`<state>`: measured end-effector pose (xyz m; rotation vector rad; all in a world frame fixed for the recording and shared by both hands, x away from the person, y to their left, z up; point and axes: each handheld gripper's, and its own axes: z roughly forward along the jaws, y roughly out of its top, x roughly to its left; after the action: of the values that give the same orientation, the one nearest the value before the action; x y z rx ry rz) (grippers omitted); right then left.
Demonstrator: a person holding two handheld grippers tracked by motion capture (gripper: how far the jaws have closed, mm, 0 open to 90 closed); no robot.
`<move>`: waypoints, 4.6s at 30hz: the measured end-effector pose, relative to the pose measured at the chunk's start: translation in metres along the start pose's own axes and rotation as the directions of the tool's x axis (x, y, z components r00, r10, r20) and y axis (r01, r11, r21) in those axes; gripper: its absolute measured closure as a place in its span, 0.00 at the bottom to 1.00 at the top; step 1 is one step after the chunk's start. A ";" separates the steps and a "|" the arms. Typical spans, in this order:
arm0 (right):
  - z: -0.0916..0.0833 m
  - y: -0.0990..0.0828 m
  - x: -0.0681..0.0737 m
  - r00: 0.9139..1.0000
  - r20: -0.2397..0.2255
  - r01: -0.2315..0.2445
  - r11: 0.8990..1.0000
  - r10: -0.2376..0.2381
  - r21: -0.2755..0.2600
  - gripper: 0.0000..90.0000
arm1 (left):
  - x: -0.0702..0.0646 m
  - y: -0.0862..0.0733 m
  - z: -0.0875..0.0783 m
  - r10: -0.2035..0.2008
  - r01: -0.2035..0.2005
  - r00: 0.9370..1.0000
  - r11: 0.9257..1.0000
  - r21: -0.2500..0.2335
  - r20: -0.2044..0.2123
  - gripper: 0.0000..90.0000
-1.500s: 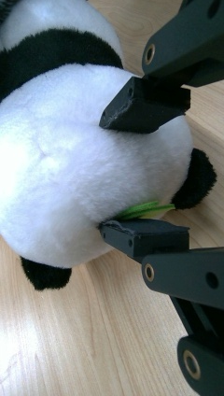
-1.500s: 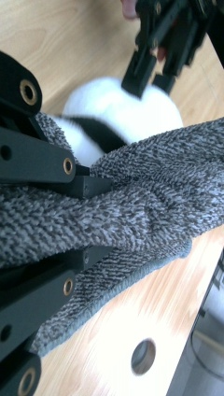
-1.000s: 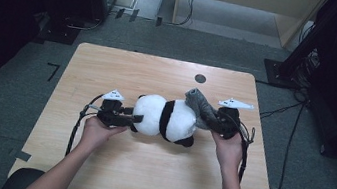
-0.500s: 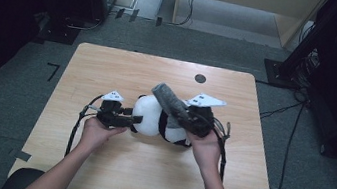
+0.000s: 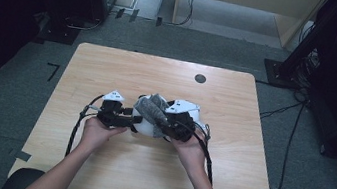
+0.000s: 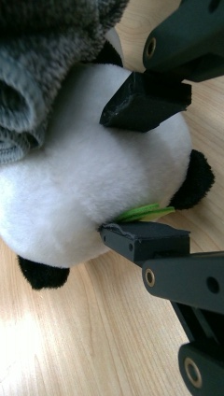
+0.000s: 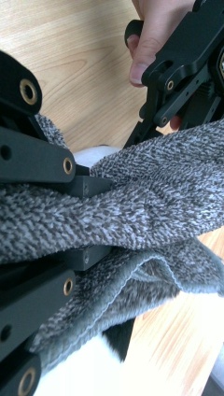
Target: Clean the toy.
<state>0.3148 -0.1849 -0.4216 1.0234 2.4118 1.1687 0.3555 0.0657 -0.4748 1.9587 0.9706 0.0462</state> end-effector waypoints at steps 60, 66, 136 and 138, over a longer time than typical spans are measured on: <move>-0.023 -0.093 -0.100 0.915 0.138 -0.399 0.904 0.380 0.155 0.83 | 0.003 0.001 -0.001 -0.021 0.021 1.000 0.999 0.027 0.012 0.48; -0.046 -0.092 -0.114 0.886 0.182 -0.442 0.896 0.427 0.047 0.83 | 0.003 0.001 -0.001 -0.016 0.016 1.000 1.000 0.024 0.008 0.48; -0.045 -0.009 -0.043 0.988 0.049 -0.145 0.989 0.145 -0.017 0.84 | 0.013 0.011 0.000 0.066 -0.066 0.994 0.998 0.002 0.084 0.41; -0.045 -0.011 -0.047 0.988 0.046 -0.147 0.989 0.148 -0.022 0.84 | 0.016 0.017 -0.001 0.094 -0.094 0.991 0.996 0.000 0.097 0.40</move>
<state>0.3204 -0.2479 -0.4040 1.2283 2.3172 1.1974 0.3764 0.0716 -0.4669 1.9911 0.8156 0.0016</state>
